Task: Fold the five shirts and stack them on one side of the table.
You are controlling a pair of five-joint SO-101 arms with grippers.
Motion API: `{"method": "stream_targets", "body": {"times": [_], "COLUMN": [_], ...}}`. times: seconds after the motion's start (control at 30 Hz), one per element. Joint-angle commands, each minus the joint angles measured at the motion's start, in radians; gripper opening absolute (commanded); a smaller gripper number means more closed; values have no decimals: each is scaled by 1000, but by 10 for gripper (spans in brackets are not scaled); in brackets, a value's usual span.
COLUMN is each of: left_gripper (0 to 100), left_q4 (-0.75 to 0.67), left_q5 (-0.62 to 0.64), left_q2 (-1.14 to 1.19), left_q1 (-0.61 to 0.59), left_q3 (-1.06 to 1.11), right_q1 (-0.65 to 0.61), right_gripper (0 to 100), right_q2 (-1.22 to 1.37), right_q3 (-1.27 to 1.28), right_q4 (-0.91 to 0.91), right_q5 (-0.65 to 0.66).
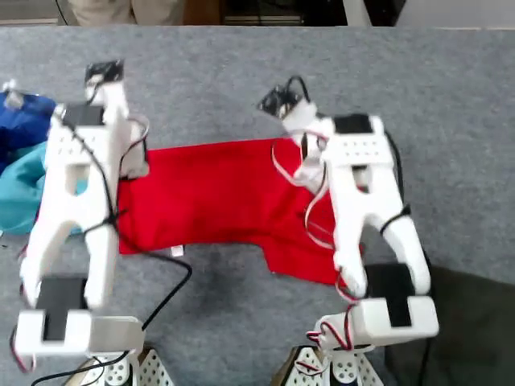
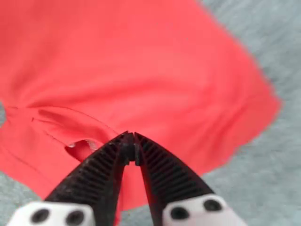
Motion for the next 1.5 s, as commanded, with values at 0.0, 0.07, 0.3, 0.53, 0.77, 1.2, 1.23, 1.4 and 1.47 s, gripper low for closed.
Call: {"method": "stream_targets", "body": {"times": [0.0, 0.07, 0.3, 0.53, 0.77, 1.2, 1.23, 1.4, 1.47], "left_gripper": [19, 19, 19, 19, 19, 19, 19, 19, 19], "left_q4": [-173, -238, -374, -532, -565, -566, -566, -566, -566], "left_q5": [-40, -41, -43, -43, -41, -41, -41, -41, -41], "left_q2": [-237, -317, -478, -553, -584, -582, -582, -582, -582], "left_q1": [-37, -46, -55, -135, -203, -203, -203, -203, -203], "left_q3": [327, 460, 821, 1040, 1057, 1057, 1057, 1057, 1057], "right_q1": [19, 22, 15, -61, -117, -143, -143, -134, -128], "right_gripper": [5, 5, 5, 5, 5, 5, 5, 5, 5], "right_q2": [-90, -88, -90, -97, -99, -404, -420, -467, -487], "right_q3": [142, 182, 249, 289, 305, 484, 503, 547, 499], "right_q4": [-118, -160, -210, -218, -110, 15, 25, 60, 64], "right_q5": [3, 3, -29, -37, -37, -31, -25, 40, 40]}}
